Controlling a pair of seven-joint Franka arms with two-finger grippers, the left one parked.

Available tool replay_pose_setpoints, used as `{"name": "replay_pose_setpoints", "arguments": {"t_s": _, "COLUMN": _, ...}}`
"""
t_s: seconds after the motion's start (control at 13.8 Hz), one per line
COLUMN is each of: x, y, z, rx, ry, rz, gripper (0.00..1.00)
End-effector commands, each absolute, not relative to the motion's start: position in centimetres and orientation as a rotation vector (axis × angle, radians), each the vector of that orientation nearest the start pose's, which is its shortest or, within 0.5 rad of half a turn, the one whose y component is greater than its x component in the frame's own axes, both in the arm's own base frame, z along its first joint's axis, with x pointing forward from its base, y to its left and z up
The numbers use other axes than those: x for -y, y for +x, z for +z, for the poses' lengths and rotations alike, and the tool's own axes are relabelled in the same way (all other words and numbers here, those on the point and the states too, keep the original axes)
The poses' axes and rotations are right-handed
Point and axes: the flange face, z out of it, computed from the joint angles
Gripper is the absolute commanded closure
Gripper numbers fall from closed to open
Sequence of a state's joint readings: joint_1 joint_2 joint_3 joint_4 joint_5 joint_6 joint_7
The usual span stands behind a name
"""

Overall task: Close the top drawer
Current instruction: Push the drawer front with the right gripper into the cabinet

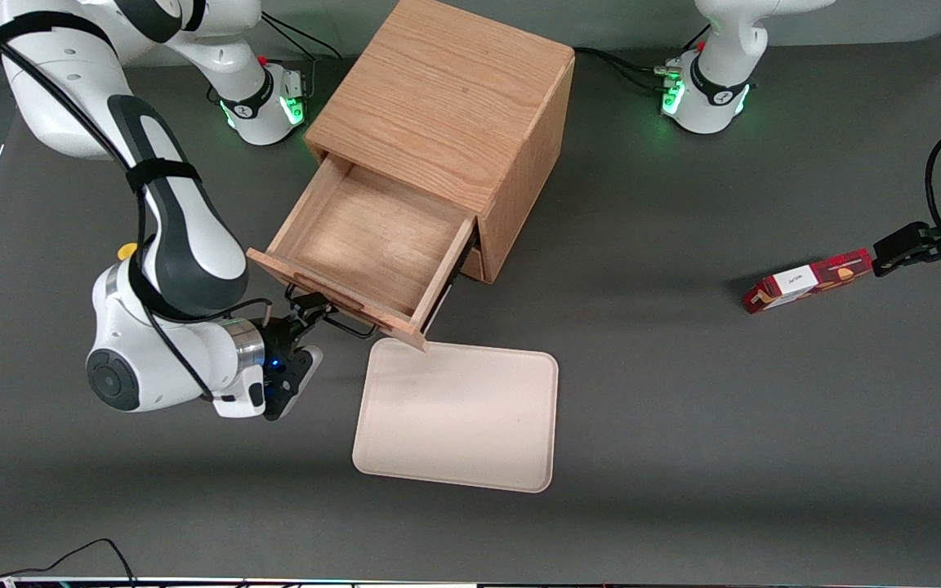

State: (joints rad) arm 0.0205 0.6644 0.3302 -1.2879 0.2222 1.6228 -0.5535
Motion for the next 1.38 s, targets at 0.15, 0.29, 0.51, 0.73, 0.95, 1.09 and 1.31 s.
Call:
{"name": "replay_pose_setpoints", "arguments": {"t_s": 0.15, "x": -23.6, "y": 63.5, "z": 36.3, "rx": 1.046, "ry": -2.474, "rz": 0.364, "gripper": 0.00}}
{"name": "replay_pose_setpoints", "arguments": {"t_s": 0.29, "x": -24.1, "y": 62.5, "z": 36.0, "rx": 1.052, "ry": -2.485, "rz": 0.356, "gripper": 0.00}}
{"name": "replay_pose_setpoints", "arguments": {"t_s": 0.51, "x": -24.6, "y": 60.9, "z": 36.0, "rx": 1.068, "ry": -2.489, "rz": 0.354, "gripper": 0.00}}
{"name": "replay_pose_setpoints", "arguments": {"t_s": 0.73, "x": -25.1, "y": 59.3, "z": 36.1, "rx": 1.086, "ry": -2.490, "rz": 0.382, "gripper": 0.00}}
{"name": "replay_pose_setpoints", "arguments": {"t_s": 0.95, "x": -25.3, "y": 58.3, "z": 36.1, "rx": 1.096, "ry": -2.494, "rz": 0.396, "gripper": 0.00}}
{"name": "replay_pose_setpoints", "arguments": {"t_s": 1.09, "x": -26.7, "y": 57.7, "z": 36.3, "rx": 1.066, "ry": -2.508, "rz": 0.406, "gripper": 0.00}}
{"name": "replay_pose_setpoints", "arguments": {"t_s": 1.31, "x": -27.3, "y": 56.7, "z": 36.3, "rx": 1.071, "ry": -2.512, "rz": 0.411, "gripper": 0.00}}
